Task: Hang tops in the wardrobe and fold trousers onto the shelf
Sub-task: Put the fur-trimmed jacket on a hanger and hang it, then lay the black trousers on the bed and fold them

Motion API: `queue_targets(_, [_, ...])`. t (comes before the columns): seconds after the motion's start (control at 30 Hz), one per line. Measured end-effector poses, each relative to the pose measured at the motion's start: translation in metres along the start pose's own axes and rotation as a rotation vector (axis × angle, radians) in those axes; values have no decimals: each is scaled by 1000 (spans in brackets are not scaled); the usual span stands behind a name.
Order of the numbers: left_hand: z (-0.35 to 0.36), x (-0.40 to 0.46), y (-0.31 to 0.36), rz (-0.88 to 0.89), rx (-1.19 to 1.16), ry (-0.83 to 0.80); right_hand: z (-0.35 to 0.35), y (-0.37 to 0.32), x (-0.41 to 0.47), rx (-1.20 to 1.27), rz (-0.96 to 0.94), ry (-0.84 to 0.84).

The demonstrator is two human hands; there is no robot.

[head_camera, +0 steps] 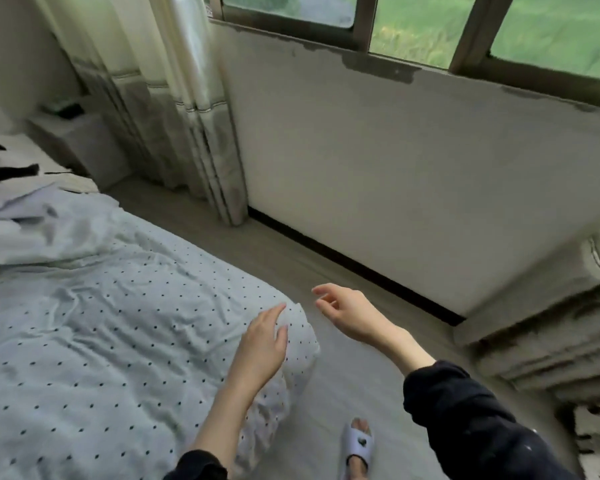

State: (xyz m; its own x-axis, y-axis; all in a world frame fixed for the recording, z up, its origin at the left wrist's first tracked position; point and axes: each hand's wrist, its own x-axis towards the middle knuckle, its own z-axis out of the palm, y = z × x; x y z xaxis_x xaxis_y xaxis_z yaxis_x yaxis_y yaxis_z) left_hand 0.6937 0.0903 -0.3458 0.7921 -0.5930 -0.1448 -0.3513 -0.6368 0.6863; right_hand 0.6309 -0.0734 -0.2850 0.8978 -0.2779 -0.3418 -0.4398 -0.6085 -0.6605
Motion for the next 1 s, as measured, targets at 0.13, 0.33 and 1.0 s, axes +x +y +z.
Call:
queue_targets(0.13, [-5, 72, 32, -120, -128, 133, -53, 4, 70, -96, -73, -121])
queue_targets(0.33, [-39, 148, 35, -283, -205, 337, -105, -25, 190, -254, -226, -241])
queue_targets(1.0, [-228, 414, -121, -802, -181, 695, -51, -260, 618, -424, -656, -739])
